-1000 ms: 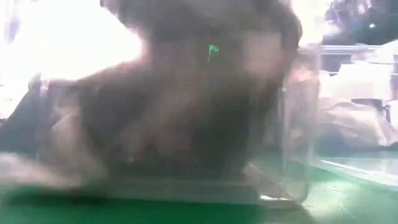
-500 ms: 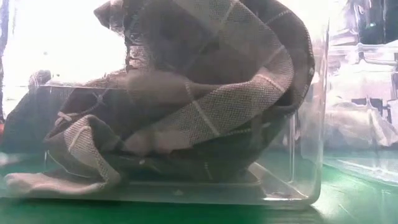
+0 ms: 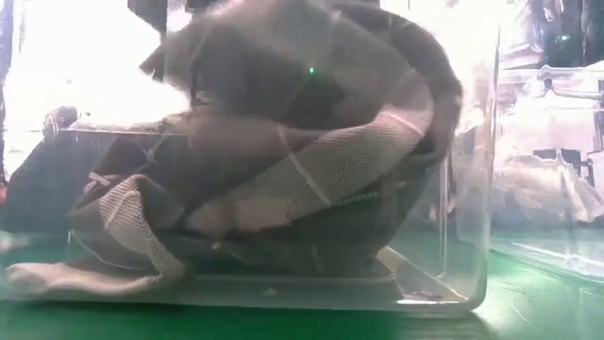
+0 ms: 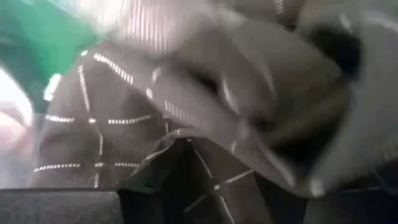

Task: Sort towels by color in basket
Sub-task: Put the grey and white towel into the left transparent bin, then put the left dark grey towel into the left transparent bin

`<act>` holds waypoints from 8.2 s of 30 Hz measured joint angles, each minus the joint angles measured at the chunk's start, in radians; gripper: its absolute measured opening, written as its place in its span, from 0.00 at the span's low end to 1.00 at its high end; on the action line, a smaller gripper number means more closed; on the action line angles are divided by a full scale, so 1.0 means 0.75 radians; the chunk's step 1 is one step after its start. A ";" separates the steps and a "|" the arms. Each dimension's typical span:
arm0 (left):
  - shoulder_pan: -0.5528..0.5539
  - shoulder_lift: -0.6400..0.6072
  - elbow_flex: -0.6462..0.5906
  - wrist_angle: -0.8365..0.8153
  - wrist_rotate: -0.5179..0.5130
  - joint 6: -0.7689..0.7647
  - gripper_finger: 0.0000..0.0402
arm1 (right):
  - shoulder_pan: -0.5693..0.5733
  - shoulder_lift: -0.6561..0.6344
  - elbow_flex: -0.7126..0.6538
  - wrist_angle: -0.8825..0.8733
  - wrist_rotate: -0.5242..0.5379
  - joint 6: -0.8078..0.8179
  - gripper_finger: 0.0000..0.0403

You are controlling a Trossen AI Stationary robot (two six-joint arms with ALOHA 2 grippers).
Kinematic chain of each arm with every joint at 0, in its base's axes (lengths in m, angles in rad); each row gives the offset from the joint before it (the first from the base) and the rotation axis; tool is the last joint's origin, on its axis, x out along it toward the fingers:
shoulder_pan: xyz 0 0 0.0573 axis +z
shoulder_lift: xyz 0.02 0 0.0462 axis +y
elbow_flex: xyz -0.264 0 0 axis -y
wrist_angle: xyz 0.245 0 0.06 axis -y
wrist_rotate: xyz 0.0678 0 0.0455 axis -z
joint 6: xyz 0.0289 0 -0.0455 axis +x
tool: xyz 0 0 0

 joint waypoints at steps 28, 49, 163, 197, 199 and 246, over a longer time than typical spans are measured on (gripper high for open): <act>0.203 -0.464 0.072 -0.431 -0.363 0.021 0.42 | 0.000 0.000 0.000 -0.002 0.000 0.003 0.54; 0.273 -0.988 -0.967 -0.008 -0.263 -0.175 0.42 | 0.002 0.000 0.000 0.007 0.000 0.005 0.54; 0.108 -0.345 -0.452 0.394 0.119 0.114 0.03 | 0.000 0.035 0.000 0.002 0.000 0.005 0.54; -0.064 -0.382 -0.428 0.564 0.269 0.641 0.02 | 0.000 0.035 0.000 0.004 0.000 0.006 0.54; -0.060 -0.345 -0.427 0.573 0.319 0.648 0.01 | 0.000 0.035 0.000 0.004 0.000 0.006 0.54; 0.094 -0.167 -0.021 0.093 -0.047 0.338 0.45 | 0.000 0.035 0.000 -0.002 0.000 0.016 0.54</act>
